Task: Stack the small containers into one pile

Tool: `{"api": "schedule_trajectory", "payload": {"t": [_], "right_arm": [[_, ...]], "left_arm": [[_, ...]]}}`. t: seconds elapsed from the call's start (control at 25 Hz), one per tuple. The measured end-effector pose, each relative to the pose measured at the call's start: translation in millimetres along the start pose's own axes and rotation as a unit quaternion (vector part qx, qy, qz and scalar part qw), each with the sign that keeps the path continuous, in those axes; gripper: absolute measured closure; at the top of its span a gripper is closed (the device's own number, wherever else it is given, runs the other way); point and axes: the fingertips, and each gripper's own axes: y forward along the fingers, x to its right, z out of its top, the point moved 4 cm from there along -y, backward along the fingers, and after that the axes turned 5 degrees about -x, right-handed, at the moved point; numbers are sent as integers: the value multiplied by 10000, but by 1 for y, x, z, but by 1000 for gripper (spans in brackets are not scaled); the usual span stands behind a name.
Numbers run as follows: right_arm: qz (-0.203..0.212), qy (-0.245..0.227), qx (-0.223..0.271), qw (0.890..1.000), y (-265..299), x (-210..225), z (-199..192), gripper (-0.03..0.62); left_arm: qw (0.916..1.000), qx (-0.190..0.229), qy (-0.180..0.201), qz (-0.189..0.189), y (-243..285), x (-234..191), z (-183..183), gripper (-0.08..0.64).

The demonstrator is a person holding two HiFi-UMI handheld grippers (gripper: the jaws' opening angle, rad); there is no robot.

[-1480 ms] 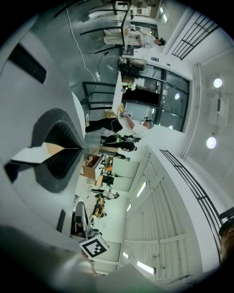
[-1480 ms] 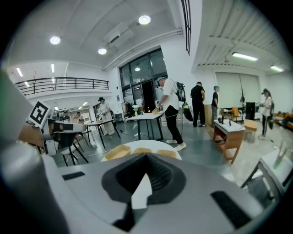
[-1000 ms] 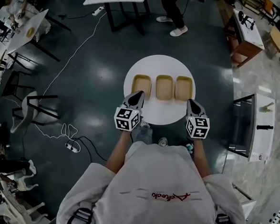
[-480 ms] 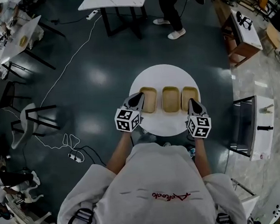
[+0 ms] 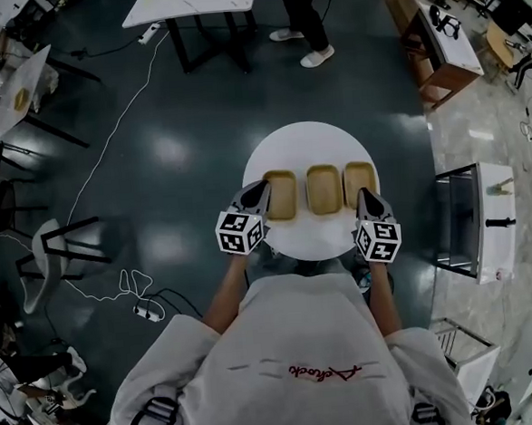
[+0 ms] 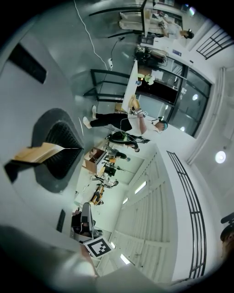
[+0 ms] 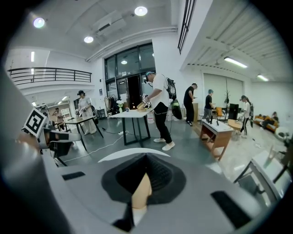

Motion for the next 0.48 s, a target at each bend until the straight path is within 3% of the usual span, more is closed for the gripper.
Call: {"api": "schedule_trajectory", "payload": {"t": [0.48], "right_arm": [[146,85,-68,9998,12,40,-7,572]], "left_arm": [[9998,-56,13,201,29,20,2,549]]}}
